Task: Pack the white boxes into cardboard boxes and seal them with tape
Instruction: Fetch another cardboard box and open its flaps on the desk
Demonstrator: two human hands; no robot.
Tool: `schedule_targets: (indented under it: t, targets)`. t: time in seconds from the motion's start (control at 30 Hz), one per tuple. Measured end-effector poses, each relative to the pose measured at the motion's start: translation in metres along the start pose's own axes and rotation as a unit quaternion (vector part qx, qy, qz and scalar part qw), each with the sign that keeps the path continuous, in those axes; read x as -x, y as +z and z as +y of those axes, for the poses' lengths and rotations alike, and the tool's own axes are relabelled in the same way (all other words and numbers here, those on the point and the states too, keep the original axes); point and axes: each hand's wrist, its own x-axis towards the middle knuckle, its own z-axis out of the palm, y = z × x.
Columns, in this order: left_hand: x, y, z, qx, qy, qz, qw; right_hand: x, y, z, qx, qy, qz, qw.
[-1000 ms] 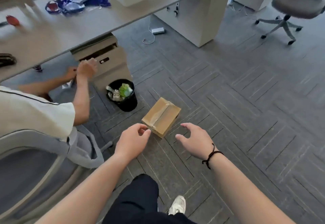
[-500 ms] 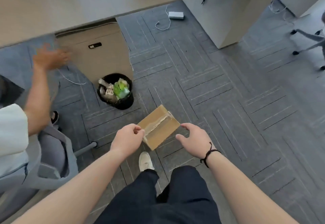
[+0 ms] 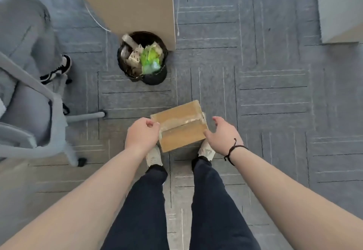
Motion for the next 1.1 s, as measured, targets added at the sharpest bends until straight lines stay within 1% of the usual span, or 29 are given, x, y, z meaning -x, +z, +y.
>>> schedule_targets:
  t: [0.13,0.23,0.43,0.5,0.6,0.77,0.9,1.1]
  targets:
    - [-0.048,0.053,-0.017,0.051,-0.059,0.008,0.997,-0.076,0.025,0.011,0.038,0.008,-0.04,0.998]
    - [-0.091,0.097,-0.044,0.075,-0.101,0.004,0.992,-0.134,0.05,0.024,0.035,0.017,-0.045,0.998]
    - [-0.187,0.187,-0.108,0.067,-0.205,-0.017,0.976,-0.255,0.113,0.073,0.022,0.095,-0.043,0.994]
    - [-0.214,0.213,-0.127,0.063,-0.226,-0.023,0.972,-0.29,0.134,0.093,0.023,0.119,-0.044,0.992]
    - [-0.247,0.248,-0.148,0.066,-0.235,-0.026,0.969,-0.332,0.164,0.119,0.039,0.14,-0.041,0.988]
    - [-0.282,0.284,-0.175,0.07,-0.232,-0.015,0.97,-0.373,0.204,0.143,0.063,0.139,-0.036,0.988]
    - [-0.301,0.295,-0.196,0.057,-0.227,-0.002,0.972,-0.39,0.222,0.148,0.049,0.13,-0.018,0.99]
    - [-0.31,0.293,-0.206,0.071,-0.223,0.016,0.972,-0.4,0.221,0.145,0.038,0.142,0.017,0.989]
